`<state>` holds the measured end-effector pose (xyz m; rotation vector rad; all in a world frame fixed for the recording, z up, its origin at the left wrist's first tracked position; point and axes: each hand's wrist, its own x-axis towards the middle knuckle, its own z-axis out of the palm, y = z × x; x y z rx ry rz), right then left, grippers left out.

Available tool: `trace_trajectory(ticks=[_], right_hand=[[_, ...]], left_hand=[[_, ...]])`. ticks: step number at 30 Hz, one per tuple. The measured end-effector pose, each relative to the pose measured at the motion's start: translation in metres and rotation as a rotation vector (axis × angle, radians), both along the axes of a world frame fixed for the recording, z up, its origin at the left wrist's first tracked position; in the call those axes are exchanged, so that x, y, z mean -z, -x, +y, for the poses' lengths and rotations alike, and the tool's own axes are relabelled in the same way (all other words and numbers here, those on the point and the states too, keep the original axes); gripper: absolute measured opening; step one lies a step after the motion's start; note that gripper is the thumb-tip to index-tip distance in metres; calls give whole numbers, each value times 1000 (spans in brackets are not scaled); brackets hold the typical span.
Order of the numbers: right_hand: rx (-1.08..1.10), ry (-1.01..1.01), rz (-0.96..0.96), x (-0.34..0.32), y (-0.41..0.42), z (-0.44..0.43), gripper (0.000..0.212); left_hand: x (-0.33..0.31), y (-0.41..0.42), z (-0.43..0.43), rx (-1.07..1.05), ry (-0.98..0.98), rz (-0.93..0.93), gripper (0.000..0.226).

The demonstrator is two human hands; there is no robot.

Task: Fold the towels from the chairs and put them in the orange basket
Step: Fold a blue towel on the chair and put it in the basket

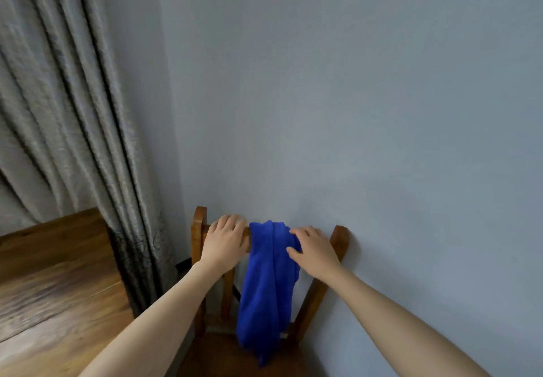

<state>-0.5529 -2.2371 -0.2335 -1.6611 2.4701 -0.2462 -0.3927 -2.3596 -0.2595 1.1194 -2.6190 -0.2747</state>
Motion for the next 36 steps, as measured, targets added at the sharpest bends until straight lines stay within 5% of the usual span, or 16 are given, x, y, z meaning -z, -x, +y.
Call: trace_trajectory(ticks=[8,16,23,29,32,36], right_hand=[[201,-93,-201,4,0,-56,57],[236,138,-426,7,-9,-66,21],[172,391,-607,-19,-16,-32,22],[-30,446,-657,-51,-31,23,37],[-144,434,-655,-54,-40,53,43],[-266,371,-611,-45,-43,97,42]], left_hand=[[47,-2,-19,38,65,-10,55],[50,-4,-19,41,89,6,52],[22,-8,11,-84,-264,575,34],[-31,-8,55,-308,-1142,928,43],[-41,-11,79,-349,-1294,1047,47],[-54,-18,122,-318,-1217,1193,15]])
